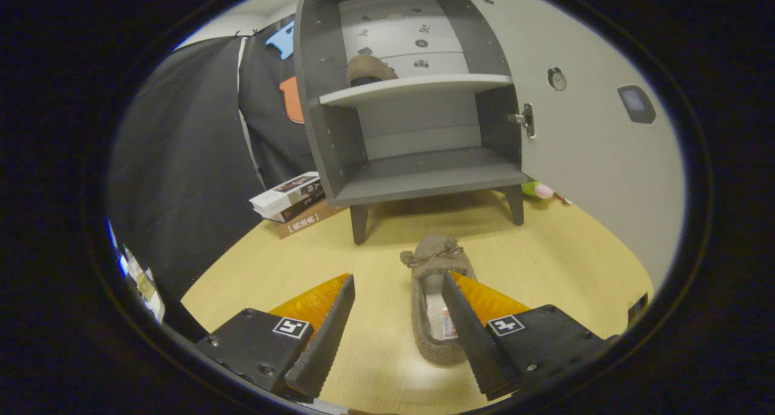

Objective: Open the shoe cabinet door, grab the shoes and put them into the shoe cabinet, then close the shoe cabinet door.

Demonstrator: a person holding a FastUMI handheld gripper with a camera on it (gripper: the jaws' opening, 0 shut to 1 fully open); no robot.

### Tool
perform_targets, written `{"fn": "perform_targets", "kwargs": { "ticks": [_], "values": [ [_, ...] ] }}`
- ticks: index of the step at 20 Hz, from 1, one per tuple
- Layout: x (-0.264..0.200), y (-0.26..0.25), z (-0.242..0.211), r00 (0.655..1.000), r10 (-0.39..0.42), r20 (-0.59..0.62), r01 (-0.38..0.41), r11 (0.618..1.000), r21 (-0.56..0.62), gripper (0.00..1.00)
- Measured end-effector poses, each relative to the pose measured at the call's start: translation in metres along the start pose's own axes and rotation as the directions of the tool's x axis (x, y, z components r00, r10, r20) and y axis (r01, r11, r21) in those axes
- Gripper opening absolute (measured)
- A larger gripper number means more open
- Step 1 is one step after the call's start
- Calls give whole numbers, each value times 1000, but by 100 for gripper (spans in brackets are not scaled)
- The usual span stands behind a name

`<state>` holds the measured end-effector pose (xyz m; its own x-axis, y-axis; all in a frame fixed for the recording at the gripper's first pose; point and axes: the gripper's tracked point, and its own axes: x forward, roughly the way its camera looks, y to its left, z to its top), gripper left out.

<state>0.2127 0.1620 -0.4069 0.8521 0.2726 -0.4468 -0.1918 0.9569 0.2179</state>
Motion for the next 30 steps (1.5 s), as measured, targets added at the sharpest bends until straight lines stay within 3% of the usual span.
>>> {"fn": "perform_targets", "kwargs": {
  "ticks": [5,7,10,12,13,16,23,30],
  "values": [
    [38,4,-30,992,-6,-126,4,1000,-15,84],
    [49,-6,-27,991,-67,-119,59,996,-67,78],
    [65,-26,-37,977,-136,-167,132,991,-35,49],
    [74,-29,-40,971,-109,-214,99,993,-58,26],
    [77,-31,-37,969,-101,-225,83,993,-85,26],
    [69,-29,-36,973,-44,-228,29,997,-67,8],
    [10,-23,9,998,-16,-67,10,996,-88,7],
    [-63,21,96,995,-17,102,38,978,-207,7]
  ]
}}
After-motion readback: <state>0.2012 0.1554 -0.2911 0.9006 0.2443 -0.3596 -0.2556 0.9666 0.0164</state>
